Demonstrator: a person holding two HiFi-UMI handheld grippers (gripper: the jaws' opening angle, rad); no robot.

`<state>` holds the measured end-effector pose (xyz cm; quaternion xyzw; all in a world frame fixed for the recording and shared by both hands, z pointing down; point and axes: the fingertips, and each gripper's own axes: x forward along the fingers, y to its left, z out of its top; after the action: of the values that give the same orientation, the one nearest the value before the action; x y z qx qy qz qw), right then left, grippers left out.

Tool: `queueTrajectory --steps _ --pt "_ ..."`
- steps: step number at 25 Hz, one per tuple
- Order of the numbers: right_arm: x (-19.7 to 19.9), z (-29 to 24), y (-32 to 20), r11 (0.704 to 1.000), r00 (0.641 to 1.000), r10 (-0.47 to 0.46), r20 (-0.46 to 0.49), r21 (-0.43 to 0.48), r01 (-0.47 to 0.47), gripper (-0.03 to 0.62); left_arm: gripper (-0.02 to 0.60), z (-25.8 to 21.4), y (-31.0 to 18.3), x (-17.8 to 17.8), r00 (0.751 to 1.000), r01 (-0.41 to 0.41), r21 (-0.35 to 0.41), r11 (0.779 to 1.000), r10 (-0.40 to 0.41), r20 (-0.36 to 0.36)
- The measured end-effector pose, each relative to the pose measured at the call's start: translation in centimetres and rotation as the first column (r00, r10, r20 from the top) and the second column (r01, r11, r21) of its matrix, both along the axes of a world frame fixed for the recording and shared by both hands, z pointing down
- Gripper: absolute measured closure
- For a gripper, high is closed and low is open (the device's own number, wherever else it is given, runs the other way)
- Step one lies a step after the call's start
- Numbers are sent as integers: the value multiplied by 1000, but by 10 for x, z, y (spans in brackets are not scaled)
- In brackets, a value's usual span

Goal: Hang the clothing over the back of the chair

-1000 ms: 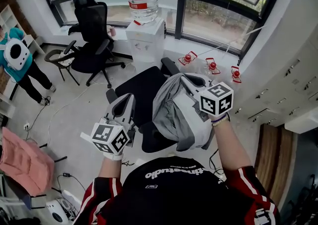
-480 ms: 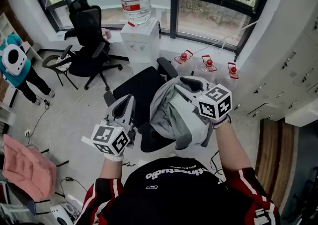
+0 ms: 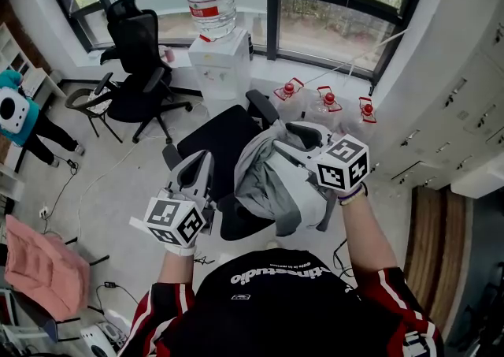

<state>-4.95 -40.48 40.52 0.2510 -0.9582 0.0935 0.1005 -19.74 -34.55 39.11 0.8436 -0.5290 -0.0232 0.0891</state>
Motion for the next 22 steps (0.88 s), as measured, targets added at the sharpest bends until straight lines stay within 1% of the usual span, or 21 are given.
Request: queueTrajectory --steps 3,14,19,22 --pt "2 -4 4 1000 999 -7 34 0 7 351 554 0 1 3 1000 -1 1 1000 1 2" --pt "13 -7 4 998 997 45 59 37 -47 350 554 -4 1 12 1000 0 10 1000 0 11" --pt "22 -11 0 992 987 115 115 47 -121 352 554 -6 3 11 1000 10 17 1000 -11 23" --pt "24 -12 -1 989 982 135 131 41 -141 355 554 -6 3 10 1000 17 18 1000 -18 25"
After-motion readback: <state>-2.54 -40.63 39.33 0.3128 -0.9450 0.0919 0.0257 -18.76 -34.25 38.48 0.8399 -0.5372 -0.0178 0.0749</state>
